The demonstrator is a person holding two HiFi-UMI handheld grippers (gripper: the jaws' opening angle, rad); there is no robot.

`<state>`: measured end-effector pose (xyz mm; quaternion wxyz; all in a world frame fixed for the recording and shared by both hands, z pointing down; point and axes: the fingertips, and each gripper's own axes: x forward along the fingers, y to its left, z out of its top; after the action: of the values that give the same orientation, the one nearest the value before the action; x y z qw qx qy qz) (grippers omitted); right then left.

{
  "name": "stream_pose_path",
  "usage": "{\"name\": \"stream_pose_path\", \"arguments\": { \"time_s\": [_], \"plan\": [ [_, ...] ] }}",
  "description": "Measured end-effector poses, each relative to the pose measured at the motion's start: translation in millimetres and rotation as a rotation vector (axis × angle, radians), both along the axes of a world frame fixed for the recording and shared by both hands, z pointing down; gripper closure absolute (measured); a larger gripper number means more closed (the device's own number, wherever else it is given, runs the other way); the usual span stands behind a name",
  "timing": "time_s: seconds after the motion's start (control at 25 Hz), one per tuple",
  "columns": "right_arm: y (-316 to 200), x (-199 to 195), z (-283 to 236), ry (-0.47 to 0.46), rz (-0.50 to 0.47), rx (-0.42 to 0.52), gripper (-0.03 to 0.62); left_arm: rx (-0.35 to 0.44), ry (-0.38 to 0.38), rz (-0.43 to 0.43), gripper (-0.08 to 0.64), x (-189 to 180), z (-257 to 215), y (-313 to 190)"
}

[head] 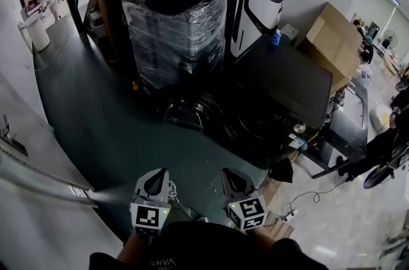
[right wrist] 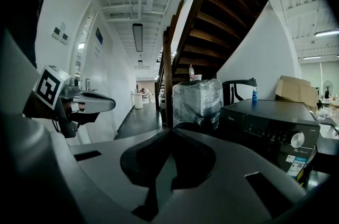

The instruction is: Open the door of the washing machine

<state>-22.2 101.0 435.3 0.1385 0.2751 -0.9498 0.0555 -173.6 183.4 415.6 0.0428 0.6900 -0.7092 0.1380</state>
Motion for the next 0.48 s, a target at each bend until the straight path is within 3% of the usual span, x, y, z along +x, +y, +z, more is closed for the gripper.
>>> {"name": "stream_pose_path", "arguments": {
  "time_s": [0.48],
  "plan": [
    [0.8,6.1,2.6,0.008,-0.003,-0.006,0.588,0.001,0.014,-0.042,0.543,1.3,4.7,11.1]
  ]
}}
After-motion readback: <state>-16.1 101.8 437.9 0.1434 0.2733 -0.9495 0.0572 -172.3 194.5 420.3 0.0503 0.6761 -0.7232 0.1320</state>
